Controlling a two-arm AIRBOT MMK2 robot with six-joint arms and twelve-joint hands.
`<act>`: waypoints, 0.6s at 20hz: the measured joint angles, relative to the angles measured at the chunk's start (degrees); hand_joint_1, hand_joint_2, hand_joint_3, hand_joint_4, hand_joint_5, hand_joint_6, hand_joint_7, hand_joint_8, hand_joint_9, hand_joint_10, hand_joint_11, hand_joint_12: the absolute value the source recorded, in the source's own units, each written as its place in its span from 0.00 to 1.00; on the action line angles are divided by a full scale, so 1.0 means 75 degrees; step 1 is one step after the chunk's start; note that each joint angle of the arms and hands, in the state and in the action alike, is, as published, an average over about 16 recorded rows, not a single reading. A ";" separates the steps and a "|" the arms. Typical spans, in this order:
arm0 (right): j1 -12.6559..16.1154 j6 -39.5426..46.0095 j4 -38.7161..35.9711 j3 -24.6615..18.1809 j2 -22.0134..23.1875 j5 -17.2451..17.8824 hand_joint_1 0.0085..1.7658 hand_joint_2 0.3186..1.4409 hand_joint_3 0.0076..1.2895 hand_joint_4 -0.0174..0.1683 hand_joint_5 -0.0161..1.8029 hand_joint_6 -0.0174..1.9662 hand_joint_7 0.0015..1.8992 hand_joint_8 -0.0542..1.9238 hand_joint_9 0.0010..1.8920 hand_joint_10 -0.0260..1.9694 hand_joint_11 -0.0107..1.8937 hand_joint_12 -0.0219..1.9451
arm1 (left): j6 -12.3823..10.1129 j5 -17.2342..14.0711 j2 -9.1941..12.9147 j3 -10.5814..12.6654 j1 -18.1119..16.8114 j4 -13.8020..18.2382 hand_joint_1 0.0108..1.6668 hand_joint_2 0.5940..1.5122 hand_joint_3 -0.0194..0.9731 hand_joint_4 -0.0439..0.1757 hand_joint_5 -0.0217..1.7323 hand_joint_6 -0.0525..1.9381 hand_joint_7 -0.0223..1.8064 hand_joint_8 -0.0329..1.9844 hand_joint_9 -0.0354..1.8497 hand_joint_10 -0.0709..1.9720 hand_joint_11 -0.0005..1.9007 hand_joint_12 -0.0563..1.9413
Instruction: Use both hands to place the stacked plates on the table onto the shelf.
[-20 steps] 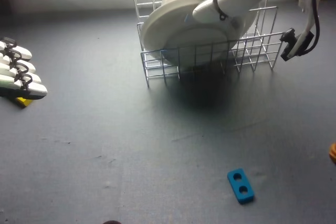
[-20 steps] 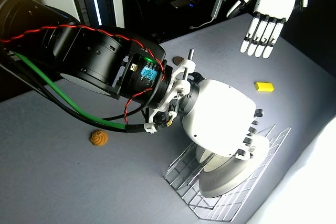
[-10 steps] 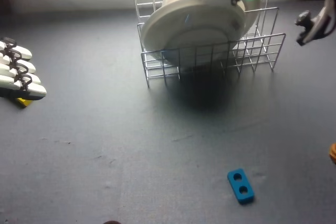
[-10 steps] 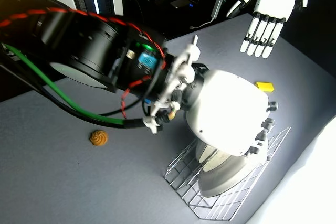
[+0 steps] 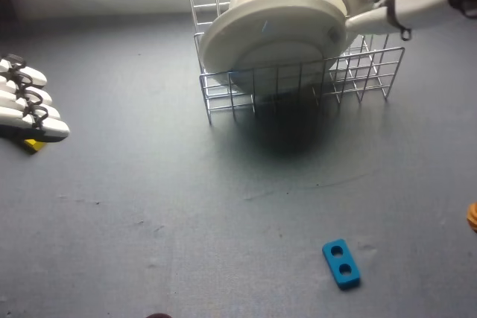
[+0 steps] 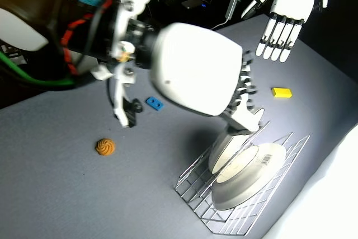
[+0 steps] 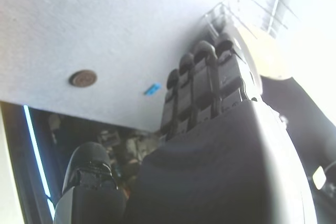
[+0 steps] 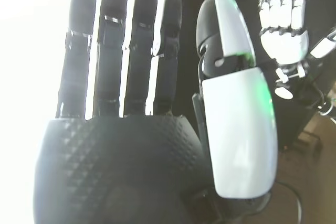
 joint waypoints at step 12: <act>-0.0674 -0.0460 -0.0455 -0.1248 0.1438 0.0827 0.29 0.73 0.00 0.32 0.67 0.62 0.69 0.64 0.70 0.65 0.68 0.85 | -0.0044 -0.0094 0.0007 -0.0255 -0.0143 0.0360 0.16 0.67 0.03 0.42 0.63 0.67 0.68 0.66 0.67 0.67 0.61 0.80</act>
